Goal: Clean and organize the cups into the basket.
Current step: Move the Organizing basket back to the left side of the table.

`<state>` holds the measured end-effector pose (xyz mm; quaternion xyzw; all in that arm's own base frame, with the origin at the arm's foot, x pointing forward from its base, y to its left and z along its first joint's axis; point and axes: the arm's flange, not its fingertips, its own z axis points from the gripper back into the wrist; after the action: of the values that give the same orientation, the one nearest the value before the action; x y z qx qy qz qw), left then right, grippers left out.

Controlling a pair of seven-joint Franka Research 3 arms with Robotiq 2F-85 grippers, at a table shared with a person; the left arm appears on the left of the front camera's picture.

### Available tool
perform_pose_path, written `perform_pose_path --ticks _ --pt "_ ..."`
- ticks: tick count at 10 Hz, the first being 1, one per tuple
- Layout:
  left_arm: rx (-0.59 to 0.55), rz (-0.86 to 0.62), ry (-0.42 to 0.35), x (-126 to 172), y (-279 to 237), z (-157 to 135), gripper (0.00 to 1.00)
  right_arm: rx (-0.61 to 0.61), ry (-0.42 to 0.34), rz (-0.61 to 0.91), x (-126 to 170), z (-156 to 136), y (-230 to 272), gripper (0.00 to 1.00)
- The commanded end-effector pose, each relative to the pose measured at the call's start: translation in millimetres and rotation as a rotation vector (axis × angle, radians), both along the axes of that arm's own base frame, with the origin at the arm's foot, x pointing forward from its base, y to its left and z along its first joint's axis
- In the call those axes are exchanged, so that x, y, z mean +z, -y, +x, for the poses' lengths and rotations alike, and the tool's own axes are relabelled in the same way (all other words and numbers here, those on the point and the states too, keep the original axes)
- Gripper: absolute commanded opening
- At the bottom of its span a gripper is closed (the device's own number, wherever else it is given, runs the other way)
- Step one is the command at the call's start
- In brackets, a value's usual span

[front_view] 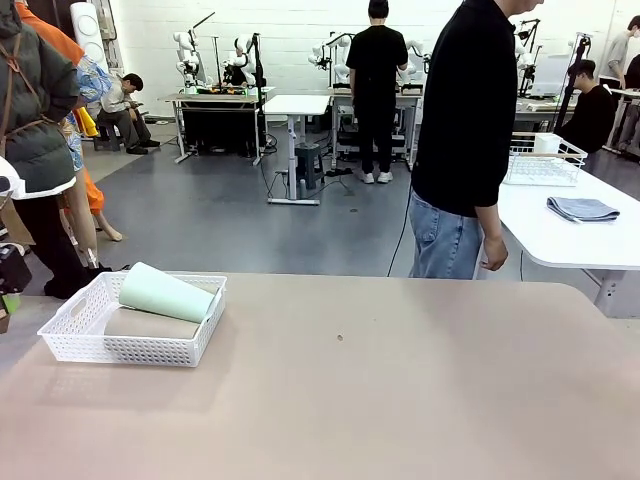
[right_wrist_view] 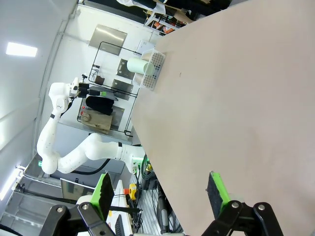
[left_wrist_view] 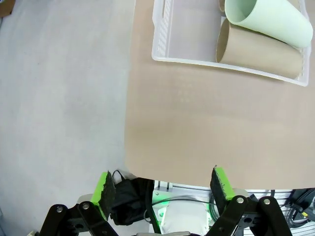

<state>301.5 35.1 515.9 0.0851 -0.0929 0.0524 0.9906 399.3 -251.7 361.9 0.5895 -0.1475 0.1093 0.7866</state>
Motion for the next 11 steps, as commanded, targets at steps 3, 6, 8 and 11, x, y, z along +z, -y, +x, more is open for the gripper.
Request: perform_pose_path --ticks 3,6,8,11 --pt "-0.008 0.026 -0.004 0.7 -1.7 6.0 1.00 0.000 -0.001 -0.006 -0.4 1.2 -1.2 1.00" --pt "-0.269 -0.556 -0.303 45.0 -76.8 56.0 1.00 0.000 -0.001 -0.006 -0.4 1.2 -1.2 1.00" --pt "-0.407 -0.891 -0.342 44.8 -145.6 69.2 1.00 0.000 -0.001 -0.006 -0.4 1.2 -1.2 1.00" --pt "-0.460 -1.258 -0.405 11.7 -237.9 86.4 1.00 0.000 -0.001 -0.006 -0.4 1.2 -1.2 1.00"
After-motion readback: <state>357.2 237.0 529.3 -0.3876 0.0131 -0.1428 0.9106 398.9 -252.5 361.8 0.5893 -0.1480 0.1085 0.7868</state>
